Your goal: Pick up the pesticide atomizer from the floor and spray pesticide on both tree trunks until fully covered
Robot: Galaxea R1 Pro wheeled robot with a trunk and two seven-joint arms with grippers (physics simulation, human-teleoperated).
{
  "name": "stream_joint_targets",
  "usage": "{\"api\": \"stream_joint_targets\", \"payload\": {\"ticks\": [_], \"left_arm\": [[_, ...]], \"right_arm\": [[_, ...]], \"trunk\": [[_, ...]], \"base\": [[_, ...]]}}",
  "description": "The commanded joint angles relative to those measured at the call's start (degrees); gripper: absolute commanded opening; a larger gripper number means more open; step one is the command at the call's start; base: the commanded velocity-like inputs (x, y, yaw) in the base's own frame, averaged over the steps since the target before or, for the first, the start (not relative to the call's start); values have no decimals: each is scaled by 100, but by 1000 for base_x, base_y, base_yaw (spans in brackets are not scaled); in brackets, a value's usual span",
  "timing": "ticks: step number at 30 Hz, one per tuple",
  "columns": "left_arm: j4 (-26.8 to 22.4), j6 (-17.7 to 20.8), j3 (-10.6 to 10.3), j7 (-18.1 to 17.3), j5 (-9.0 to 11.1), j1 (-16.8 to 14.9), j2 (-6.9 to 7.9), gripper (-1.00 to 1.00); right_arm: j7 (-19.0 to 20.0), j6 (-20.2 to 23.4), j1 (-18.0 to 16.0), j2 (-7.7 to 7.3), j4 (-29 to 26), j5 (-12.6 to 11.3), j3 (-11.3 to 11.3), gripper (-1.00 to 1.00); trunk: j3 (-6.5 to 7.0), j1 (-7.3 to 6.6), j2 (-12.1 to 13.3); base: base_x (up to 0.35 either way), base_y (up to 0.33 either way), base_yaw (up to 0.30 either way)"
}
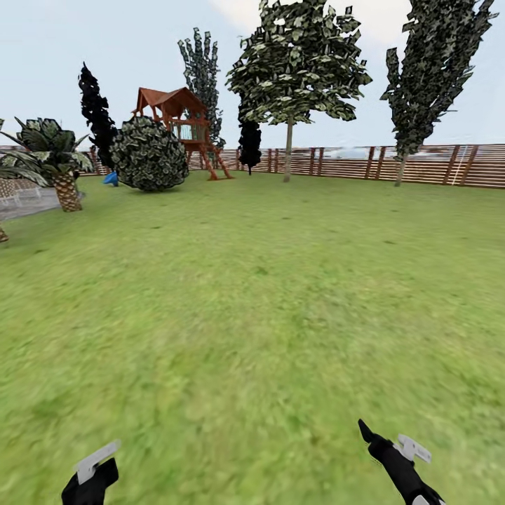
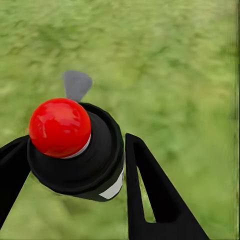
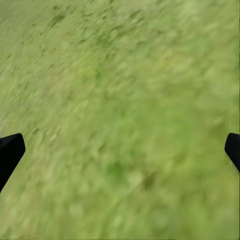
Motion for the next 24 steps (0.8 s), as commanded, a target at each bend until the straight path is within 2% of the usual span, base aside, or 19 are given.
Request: {"api": "stream_joint_targets", "payload": {"ticks": [1, 24], "left_arm": [[0, 0, -3, 0, -2, 0, 0, -100], [0, 0, -5, 0, -2, 0, 0, -100]], "right_arm": [[0, 1, 0, 1, 0, 0, 0, 100], [-2, 2, 0, 0, 0, 0, 0, 100]], "trunk": [[0, 0, 0], [0, 0, 0]], "base": [[301, -161, 0], [301, -161, 0]]}}
